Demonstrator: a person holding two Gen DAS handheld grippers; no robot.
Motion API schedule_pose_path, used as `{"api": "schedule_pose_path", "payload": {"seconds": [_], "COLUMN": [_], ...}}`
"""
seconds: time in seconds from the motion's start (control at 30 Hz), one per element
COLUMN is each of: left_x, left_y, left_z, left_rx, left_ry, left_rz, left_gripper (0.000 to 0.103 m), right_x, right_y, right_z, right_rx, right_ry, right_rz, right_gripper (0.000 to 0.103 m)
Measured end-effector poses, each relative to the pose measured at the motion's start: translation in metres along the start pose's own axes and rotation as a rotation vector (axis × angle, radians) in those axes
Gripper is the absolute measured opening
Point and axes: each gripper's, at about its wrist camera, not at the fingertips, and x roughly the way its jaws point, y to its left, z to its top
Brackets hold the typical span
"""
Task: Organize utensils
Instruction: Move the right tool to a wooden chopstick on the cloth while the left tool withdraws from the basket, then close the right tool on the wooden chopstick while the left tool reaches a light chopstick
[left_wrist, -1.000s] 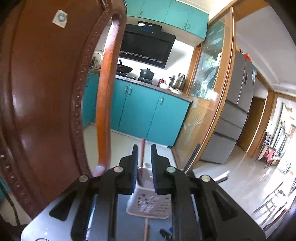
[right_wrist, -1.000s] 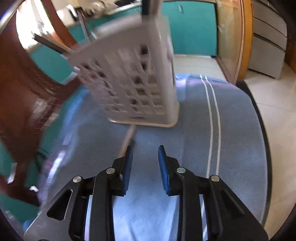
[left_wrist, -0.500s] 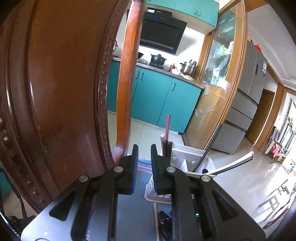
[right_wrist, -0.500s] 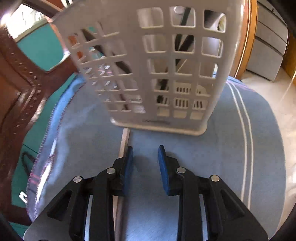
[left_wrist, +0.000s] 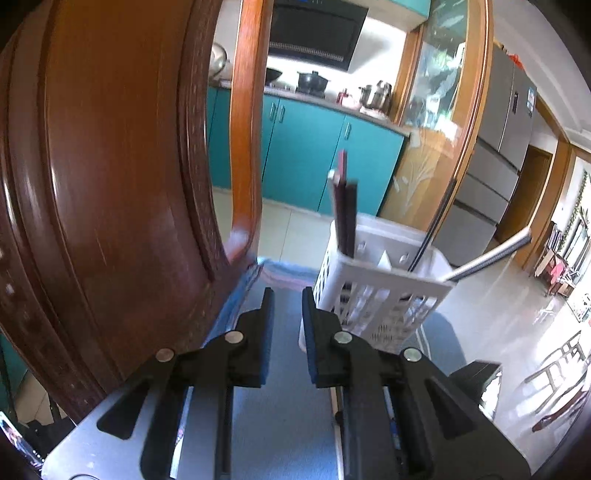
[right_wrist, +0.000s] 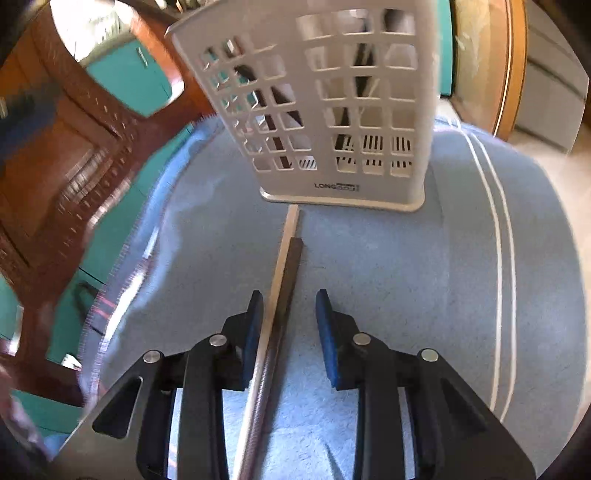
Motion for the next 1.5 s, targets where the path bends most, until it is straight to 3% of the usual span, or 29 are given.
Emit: {"api": "schedule_pose_path", "payload": {"seconds": [0.23,0.37,0.53,0.83,0.93,1.0,1.27,1.4,1.5], "left_x": [0.007,0.01,0.014,0.018,0.022,0.025,0.041,0.06,0.074], "left_y": [0.005,0.009,0.017,0.016,0.017,0.018,0.009,-0.013,-0.028], "left_z": [-0.014,-0.02,-0.024,-0.027,-0.026,-0.027,-0.037,-0.052,-0.065], "left_rx": [-0.003,-0.001,-0.022,-0.017,-0.023,-0.026,0.001,0.057,0.098], "left_ry": [0.046,0.068,0.088,0.106,0.114,0.126,0.223,0.303,0.358], "left_rz": [-0.008,0.004,0.016,0.026,0.031,0.033,-0.008,-0.049,-0.059], "left_gripper": [0.018,0.019,0.02,0.02,0.02,0.021,0.024,0.028,0.028], "right_x": [0.003,0.007,0.002,0.012,0.024,0.025,-0.006,-0.02,-0.032], "right_y": [0.009,0.015,0.012,0.023,0.032,0.033,-0.026,-0.056,-0.064], "right_z": [-0.011,-0.007,-0.008,0.002,0.01,0.011,-0.002,-0.006,-0.006], "right_rx": [-0.051,-0.087,-0.025,-0.069,-0.11,-0.122,0.084,0.218,0.228], "right_ry": [0.004,0.001,-0.01,0.02,0.021,0.025,-0.007,-0.029,-0.057], "right_rz": [-0.067,-0.17,-0.081,-0.146,-0.189,-0.202,-0.171,-0.104,-0.114], "right_gripper": [0.029,0.027,0.027,0.027,0.022,0.01,0.007,0.007,0.011]}}
